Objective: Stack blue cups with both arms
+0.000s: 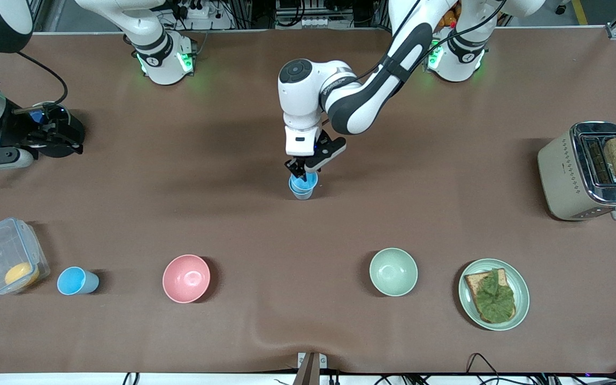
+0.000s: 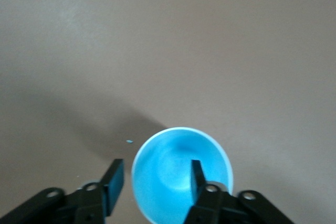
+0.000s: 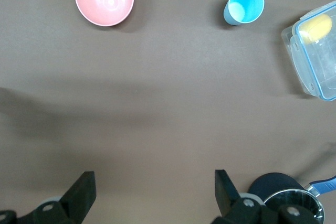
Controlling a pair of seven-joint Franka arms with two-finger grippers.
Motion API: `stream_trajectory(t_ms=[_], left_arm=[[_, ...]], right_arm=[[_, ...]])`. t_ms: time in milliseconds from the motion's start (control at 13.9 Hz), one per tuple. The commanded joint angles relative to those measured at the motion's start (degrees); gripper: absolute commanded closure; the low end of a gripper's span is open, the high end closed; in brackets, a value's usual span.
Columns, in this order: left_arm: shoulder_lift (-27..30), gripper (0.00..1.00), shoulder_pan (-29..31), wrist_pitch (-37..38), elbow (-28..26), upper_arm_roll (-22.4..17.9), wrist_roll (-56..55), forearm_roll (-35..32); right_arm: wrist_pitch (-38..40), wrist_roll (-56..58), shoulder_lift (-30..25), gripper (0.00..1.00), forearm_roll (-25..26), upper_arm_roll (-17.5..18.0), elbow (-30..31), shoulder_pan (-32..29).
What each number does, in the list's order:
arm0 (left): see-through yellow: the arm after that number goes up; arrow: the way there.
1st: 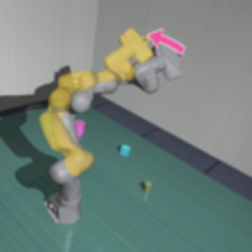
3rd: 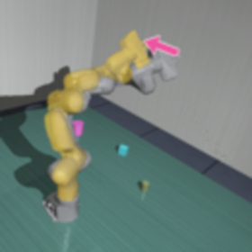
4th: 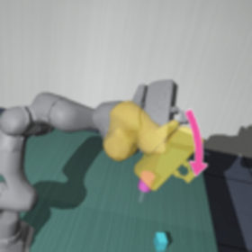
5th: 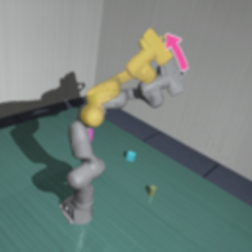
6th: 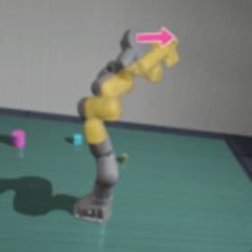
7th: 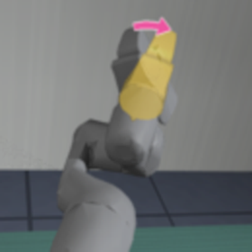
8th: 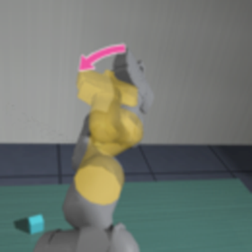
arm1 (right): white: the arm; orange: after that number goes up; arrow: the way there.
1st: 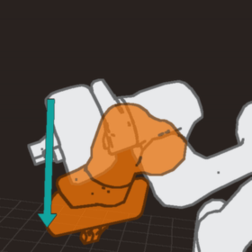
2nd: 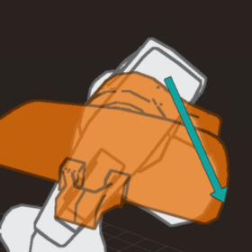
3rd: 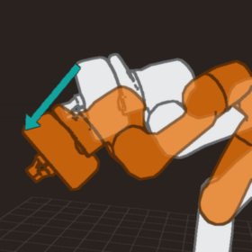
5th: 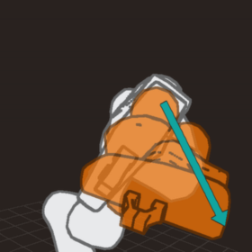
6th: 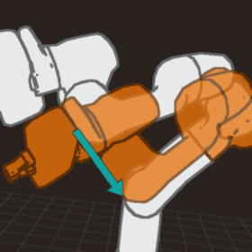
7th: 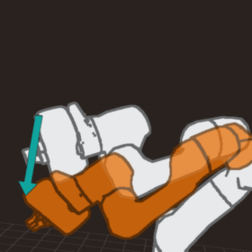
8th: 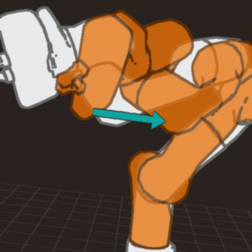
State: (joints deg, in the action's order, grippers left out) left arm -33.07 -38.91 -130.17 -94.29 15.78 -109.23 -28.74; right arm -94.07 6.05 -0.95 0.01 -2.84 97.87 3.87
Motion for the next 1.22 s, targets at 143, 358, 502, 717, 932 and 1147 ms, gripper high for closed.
stream_trajectory(t_ms=[143, 358, 502, 717, 932, 1147], left_arm=[[3.8, 0.0, 0.6, 3.1, 1.2, -0.8, 2.9, -1.1], [5.6, 0.0, 4.9, 9.6, 5.6, -0.2, 11.1, 3.7], [6.3, 0.0, 8.0, 14.9, 10.0, -0.6, 17.5, 8.9], [9.7, 0.0, 13.1, 21.5, 11.2, -0.6, 24.5, 11.3], [14.1, 0.0, 19.0, 28.4, 11.2, -0.6, 32.9, 12.5], [19.4, 0.0, 28.9, 35.6, 11.1, -0.6, 51.1, 18.2]], right_arm=[[0.8, -0.2, 0.5, 0.0, 0.4, -0.2, -1.3, 0.4], [0.9, -0.2, 0.5, 0.0, 0.4, -0.2, -1.3, 0.4], [0.9, -0.3, 0.4, 0.0, 0.4, -0.2, -1.3, 0.5], [1.0, -0.3, 0.5, 0.0, 0.4, -0.2, -1.3, 0.5], [1.0, -0.2, 0.5, 0.0, 0.4, -0.2, -1.3, 0.5], [1.0, -0.2, 0.5, 0.0, 0.4, -0.2, -1.3, 0.5]])
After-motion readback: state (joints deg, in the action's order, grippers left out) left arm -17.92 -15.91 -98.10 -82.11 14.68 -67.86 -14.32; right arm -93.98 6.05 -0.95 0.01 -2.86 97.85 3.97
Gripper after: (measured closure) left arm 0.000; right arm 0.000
